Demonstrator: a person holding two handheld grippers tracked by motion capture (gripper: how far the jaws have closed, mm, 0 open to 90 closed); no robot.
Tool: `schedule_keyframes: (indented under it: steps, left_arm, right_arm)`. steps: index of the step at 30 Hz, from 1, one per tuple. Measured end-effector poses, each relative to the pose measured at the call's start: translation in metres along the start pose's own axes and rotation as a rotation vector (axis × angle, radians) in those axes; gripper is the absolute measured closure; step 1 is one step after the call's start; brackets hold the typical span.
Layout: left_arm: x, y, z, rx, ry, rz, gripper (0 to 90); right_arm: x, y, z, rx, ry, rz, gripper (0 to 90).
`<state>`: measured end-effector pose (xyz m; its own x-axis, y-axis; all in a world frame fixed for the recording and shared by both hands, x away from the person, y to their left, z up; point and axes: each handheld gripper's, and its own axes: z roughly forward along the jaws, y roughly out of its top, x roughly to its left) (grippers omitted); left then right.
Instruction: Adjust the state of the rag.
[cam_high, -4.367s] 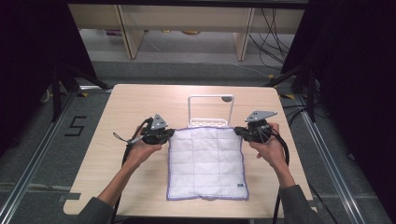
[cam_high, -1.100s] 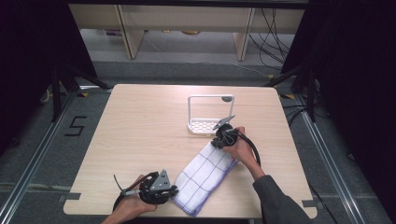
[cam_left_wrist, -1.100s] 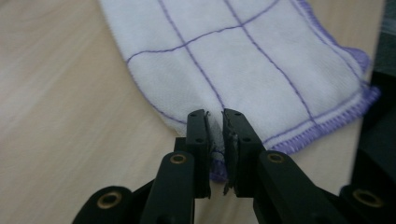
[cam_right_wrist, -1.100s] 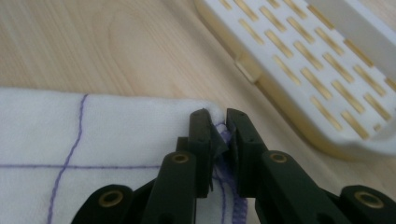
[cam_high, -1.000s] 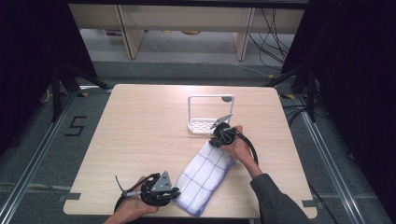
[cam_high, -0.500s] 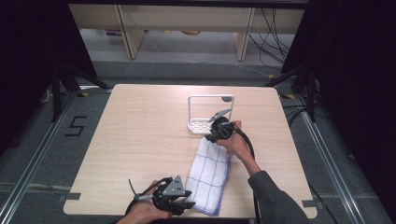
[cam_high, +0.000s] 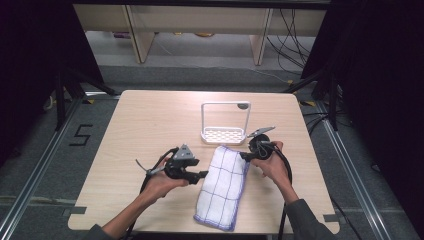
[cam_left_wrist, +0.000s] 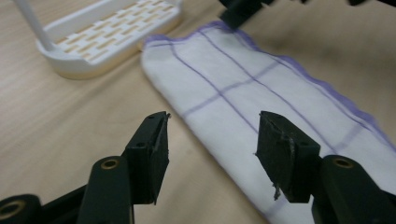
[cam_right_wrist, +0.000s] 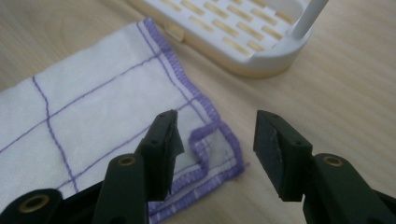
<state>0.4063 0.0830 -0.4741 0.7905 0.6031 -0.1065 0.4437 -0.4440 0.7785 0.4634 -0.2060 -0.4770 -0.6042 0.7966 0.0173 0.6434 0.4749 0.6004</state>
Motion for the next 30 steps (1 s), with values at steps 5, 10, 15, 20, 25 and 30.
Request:
schedule_keyframes:
  steps: [5,10,15,20,25,30]
  left_arm:
    - [0.019,0.016,0.032,0.044,0.046,-0.019,42.9]
    - [0.028,0.027,0.061,0.073,0.085,-0.027,43.4]
    - [0.027,0.036,0.079,0.079,0.111,-0.016,43.8]
    - [0.028,0.04,0.087,0.089,0.117,-0.008,44.2]
    - [0.028,0.042,0.094,0.088,0.109,0.014,47.7]
    - [0.03,0.042,0.1,0.093,0.085,0.021,61.9]
  right_arm:
    - [-0.001,-0.004,0.003,0.039,-0.003,0.024,48.7]
    - [-0.003,-0.005,0.003,0.057,-0.008,0.04,49.8]
    - [-0.007,-0.008,0.004,0.068,-0.01,0.027,59.7]
    - [-0.008,-0.009,0.003,0.075,-0.009,0.042,64.4]
    - [-0.009,-0.01,0.007,0.069,-0.002,0.026,63.1]
    - [-0.006,-0.008,0.004,0.065,-0.001,0.038,63.3]
